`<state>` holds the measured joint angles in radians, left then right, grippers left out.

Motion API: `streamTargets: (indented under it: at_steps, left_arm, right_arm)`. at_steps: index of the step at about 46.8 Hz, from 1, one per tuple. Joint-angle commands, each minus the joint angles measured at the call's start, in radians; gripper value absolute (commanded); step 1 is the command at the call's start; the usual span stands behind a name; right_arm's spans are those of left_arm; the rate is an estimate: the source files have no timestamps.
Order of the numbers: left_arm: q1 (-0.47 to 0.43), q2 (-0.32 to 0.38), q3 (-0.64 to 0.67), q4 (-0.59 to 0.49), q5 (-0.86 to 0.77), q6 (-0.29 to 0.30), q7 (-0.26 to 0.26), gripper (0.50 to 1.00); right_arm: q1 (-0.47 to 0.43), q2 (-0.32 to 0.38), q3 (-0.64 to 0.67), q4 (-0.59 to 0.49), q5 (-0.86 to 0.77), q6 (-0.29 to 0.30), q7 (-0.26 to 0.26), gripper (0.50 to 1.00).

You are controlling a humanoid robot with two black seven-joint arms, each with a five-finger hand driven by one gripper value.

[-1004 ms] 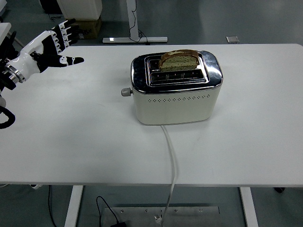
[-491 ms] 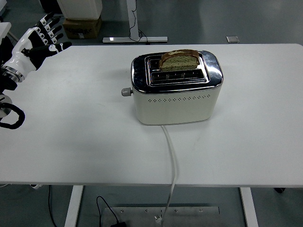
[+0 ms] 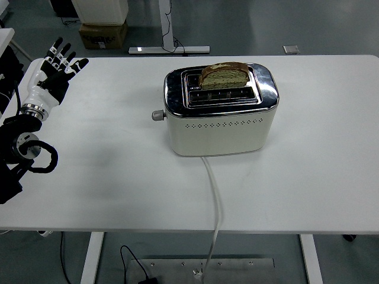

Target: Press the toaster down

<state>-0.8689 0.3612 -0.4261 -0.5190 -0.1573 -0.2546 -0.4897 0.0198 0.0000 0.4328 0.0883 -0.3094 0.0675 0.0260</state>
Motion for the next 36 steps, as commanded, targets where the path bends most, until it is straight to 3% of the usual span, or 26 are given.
streamTargets:
  at_steps: [1, 36]
  left_arm:
    - [0.004, -0.025, -0.013, 0.030, -0.011, 0.000, 0.000, 1.000]
    - [0.042, -0.088, -0.080, 0.054, -0.013, -0.006, 0.000, 1.000]
  right_arm:
    - [0.000, 0.000, 0.000, 0.001, 0.000, 0.000, -0.003, 0.998]
    - [0.000, 0.000, 0.000, 0.001, 0.000, 0.000, -0.005, 0.998]
